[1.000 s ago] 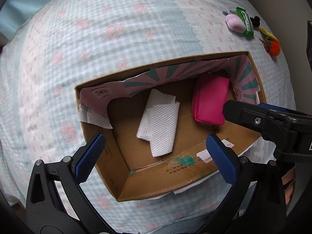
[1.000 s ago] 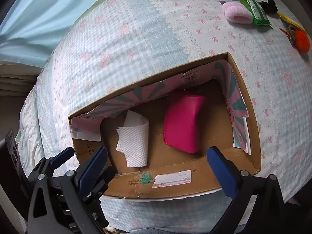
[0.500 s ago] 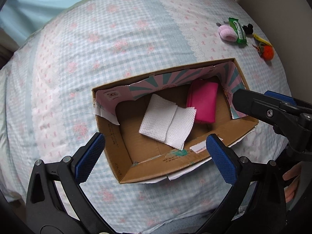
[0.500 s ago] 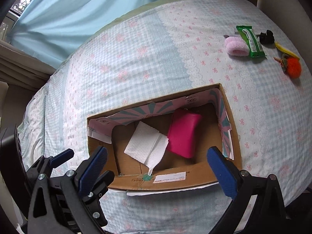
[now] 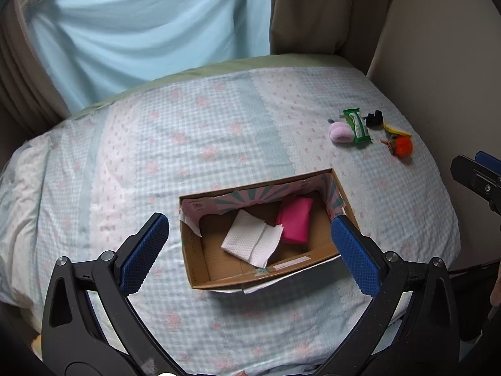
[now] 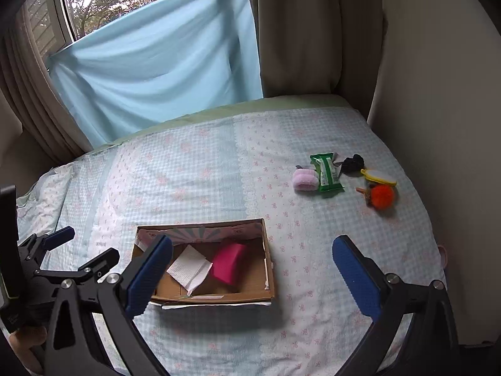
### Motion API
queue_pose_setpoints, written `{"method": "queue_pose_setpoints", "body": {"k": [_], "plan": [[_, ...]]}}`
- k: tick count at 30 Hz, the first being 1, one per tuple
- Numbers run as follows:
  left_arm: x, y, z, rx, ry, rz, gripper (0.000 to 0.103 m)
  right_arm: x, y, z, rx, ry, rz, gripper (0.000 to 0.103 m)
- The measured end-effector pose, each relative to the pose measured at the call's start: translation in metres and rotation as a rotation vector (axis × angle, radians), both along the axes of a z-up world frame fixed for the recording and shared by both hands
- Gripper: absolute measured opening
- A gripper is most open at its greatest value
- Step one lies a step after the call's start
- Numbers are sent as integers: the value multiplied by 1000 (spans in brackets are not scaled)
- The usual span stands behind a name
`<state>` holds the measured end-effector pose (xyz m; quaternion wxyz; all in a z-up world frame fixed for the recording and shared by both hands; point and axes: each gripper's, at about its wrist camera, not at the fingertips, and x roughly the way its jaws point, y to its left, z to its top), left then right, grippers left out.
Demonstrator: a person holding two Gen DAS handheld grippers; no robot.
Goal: Organize soft objects
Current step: 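Open both tools to drop the cloth and pouch into the box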
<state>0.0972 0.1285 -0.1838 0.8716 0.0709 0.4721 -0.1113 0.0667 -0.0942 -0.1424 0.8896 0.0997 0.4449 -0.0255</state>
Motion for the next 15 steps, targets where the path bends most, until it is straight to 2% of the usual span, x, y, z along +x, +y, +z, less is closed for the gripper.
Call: {"method": "queue_pose_setpoints", "body": {"k": [5,15], "plan": [[-18,-32,18,-20,-41,-10,103,-23,-36,14,-11,-54,-41,102],[-18,-118,27,-73,-46,-23,103,-44,-124,9,-24,-45,-93,102]]}}
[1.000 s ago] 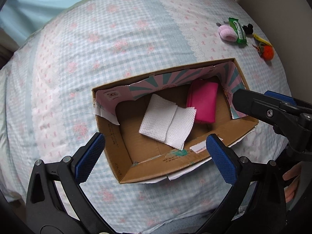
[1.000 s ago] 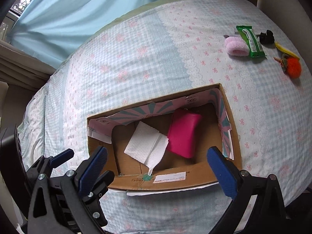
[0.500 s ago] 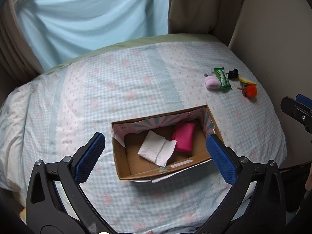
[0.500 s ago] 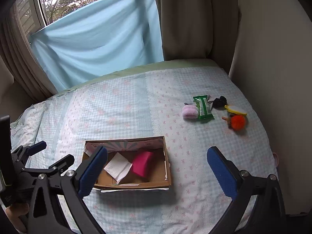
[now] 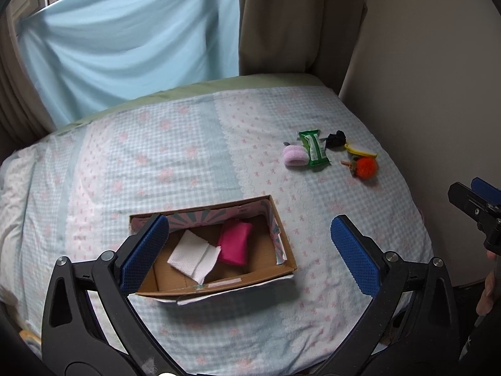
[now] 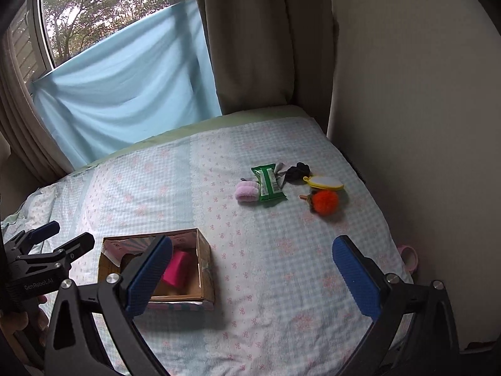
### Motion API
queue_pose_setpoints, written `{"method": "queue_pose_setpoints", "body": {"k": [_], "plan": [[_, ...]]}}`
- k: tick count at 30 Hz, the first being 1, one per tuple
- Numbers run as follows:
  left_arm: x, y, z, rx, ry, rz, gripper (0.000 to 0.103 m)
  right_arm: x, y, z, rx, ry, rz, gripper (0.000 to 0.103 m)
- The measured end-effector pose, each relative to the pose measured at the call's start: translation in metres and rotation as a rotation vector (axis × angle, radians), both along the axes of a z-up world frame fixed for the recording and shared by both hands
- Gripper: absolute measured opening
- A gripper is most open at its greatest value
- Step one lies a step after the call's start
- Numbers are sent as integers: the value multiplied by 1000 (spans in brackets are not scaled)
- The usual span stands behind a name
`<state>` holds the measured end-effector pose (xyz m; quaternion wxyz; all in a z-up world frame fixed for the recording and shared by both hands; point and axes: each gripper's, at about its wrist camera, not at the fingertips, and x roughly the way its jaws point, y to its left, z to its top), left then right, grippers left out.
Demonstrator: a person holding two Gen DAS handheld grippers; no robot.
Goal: Organize soft objects
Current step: 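Open both tools to drop the cloth and pouch into the box, then grasp the green wipe pack with left tool while right tool grasps yellow mesh sponge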
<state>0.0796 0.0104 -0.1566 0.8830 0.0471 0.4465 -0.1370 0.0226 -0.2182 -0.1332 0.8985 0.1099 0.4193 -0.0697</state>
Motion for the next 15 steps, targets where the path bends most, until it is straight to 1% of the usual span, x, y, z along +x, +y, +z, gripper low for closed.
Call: {"method": "queue_pose_setpoints", "body": {"k": [3,8,12,15], "plan": [[6,-32,-3,-14,6,-9,103,2,-32,-4,-10,5,-16,102],[28,-86,-11,-21,20,-16,103,18,-87,-11,12,12,-37,102],[53,-122,-20,-34,38,-5,103,43,-126,-22,35,32,-36,102],[77,-145,-33,-26,60,7,103,67,-150,-35,54,56,-30,102]]}}
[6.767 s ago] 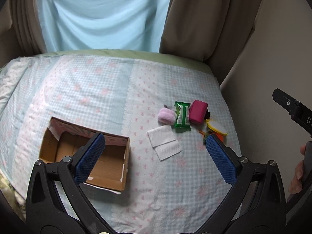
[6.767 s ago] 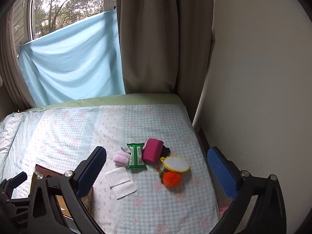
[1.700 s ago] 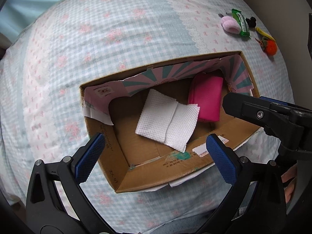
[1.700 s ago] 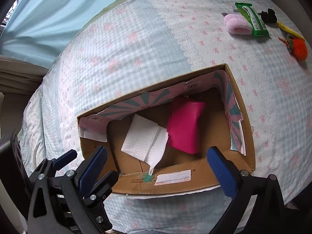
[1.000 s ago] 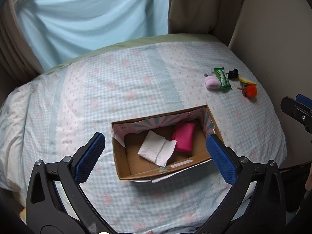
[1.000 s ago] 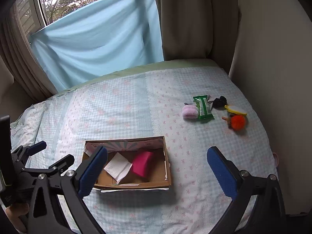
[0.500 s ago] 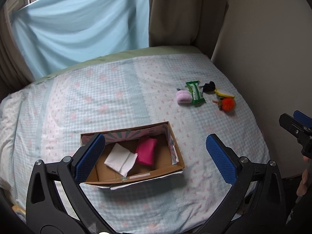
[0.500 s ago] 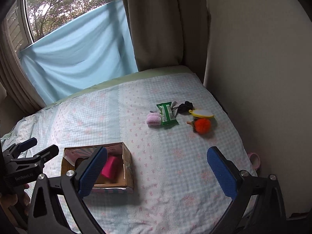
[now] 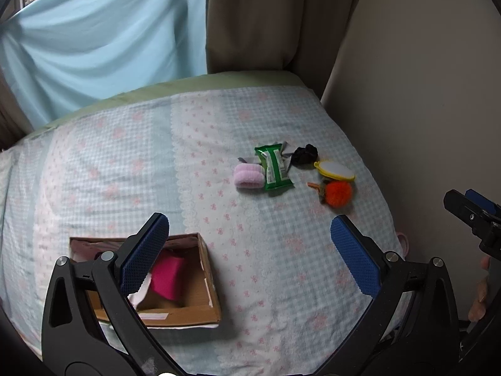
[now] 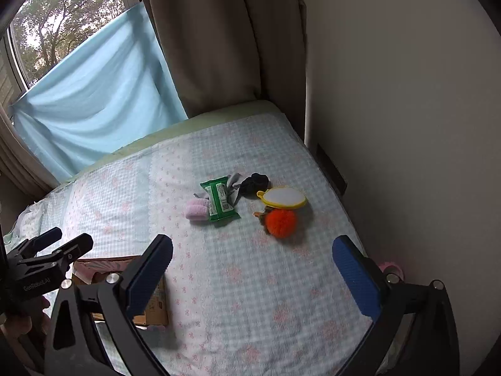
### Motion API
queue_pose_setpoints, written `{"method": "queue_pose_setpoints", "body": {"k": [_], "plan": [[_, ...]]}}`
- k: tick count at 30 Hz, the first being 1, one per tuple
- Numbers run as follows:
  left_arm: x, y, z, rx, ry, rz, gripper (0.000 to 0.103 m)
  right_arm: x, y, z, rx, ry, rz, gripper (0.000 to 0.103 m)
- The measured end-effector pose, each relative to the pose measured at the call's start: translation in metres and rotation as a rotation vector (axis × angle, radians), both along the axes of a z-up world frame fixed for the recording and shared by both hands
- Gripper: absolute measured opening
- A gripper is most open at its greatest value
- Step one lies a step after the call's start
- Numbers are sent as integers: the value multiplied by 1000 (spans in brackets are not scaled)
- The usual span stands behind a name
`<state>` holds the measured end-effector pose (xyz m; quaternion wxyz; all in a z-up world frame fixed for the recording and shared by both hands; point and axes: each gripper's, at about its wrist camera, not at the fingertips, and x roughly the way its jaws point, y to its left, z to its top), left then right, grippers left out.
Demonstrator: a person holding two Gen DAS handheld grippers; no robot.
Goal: Organize soft objects
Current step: 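Grasp the green wipe pack with left tool while right tool grasps yellow mesh sponge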
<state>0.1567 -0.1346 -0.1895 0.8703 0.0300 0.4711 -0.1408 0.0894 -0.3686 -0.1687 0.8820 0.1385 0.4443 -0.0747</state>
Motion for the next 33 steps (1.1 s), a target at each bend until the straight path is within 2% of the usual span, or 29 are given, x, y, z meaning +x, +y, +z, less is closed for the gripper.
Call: {"method": "queue_pose_setpoints", "body": {"k": [4,7,14,18,25,30,33], "plan": [[34,-25,-24,6,36,6,103,36,-24,-27,23,36,28,102],[63,-47,-48,4,82,3,103,66,-48,-55,81,83,50,102],[133,-97,-117,31,188,-41,103,146,-98,-130,157,214,83,102],[169,-117,-166,32,271,-64,91,183,-114,-182,225,304,95,102],[203,-134,-231,71,345,-57,91,224,-123,-261,290,427,93,102],[222,-141,-265,101,376,-42,91,245,-121,-303,322,524,95,102],[231,-142,-280,115,393,-33,88,250,-115,-319,322,560,100,102]]}}
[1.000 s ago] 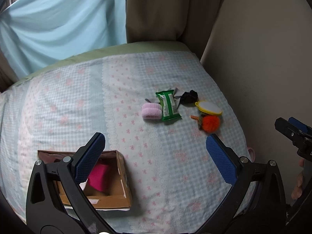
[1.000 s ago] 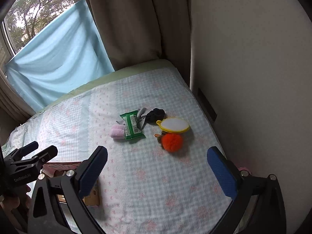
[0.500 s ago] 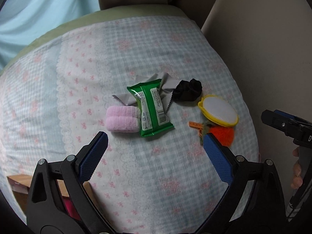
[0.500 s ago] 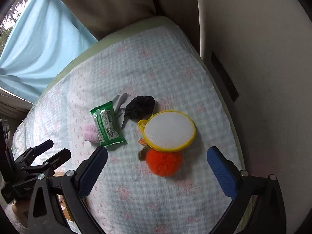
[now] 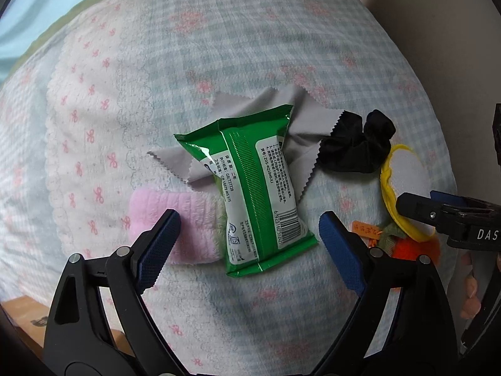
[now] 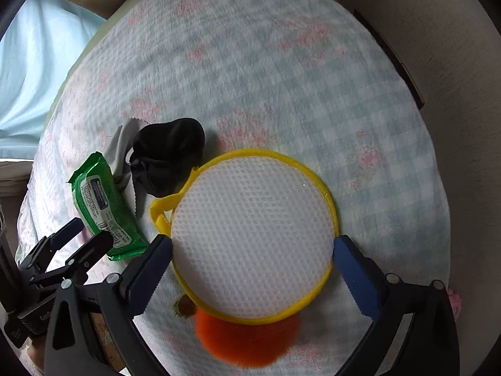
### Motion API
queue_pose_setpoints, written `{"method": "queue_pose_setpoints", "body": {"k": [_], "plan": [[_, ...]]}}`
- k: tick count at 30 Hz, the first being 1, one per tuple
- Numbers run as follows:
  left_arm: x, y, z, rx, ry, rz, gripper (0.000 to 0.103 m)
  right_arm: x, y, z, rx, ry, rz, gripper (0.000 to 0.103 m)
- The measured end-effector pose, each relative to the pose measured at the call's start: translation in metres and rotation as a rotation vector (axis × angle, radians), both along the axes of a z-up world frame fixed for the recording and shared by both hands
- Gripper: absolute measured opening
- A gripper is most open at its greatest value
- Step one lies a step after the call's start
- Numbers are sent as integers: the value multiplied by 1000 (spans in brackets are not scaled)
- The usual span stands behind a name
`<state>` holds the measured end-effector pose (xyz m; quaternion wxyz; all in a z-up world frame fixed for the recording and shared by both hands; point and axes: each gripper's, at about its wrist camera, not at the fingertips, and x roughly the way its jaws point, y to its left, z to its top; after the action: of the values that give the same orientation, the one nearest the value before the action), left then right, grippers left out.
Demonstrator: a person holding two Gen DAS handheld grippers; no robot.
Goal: Organize soft objects
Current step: 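Grasp the green wipe pack with left tool while right tool grasps yellow mesh sponge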
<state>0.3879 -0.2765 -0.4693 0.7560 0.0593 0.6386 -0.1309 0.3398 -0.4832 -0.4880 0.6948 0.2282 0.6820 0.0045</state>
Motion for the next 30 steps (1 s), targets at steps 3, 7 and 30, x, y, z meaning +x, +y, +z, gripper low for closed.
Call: {"method": "queue_pose_setpoints", "body": {"k": [3,7,30], "plan": [[8,-3,-7,10,-1,-4,87,2,6,-5,-33,11,20,102],[17,-10,-14,42,-5,-20,66,2,15,-11,-84,22,53,102],[4,-5,35,-34,-78,-53,36,-24,6,12,-126,-37,-48,33]]}}
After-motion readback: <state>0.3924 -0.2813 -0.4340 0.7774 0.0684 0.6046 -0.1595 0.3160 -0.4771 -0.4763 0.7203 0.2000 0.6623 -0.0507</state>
